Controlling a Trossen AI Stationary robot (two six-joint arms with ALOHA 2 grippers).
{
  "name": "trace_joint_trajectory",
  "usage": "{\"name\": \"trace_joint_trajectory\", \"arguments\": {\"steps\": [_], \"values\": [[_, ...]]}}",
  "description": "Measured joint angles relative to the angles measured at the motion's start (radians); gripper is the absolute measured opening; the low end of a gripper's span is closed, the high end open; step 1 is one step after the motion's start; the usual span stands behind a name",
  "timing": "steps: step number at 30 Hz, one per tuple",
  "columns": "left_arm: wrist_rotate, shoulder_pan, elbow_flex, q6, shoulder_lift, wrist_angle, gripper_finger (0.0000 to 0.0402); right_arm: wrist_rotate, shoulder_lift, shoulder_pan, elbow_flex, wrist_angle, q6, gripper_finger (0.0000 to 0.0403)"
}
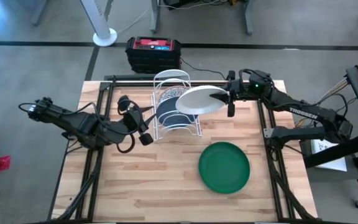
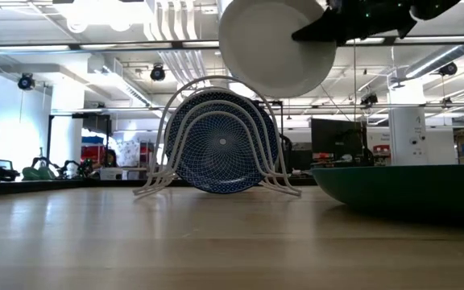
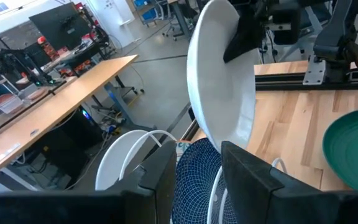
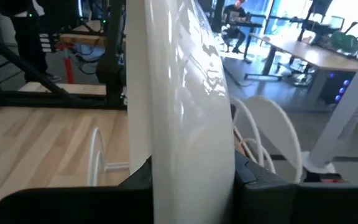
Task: Sort dishes
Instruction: Put the white plate into the dish rack
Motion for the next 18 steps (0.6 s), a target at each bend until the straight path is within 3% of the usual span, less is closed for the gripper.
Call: {"name": "trace_joint_trajectory", "arguments": {"steps": [18], "values": [[0.000,0.000,-0.011,-0.019,0.000,-0.006,0.0116,-0.017,0.076,0.067,0.003,0.099,0.052,0.0055]]}}
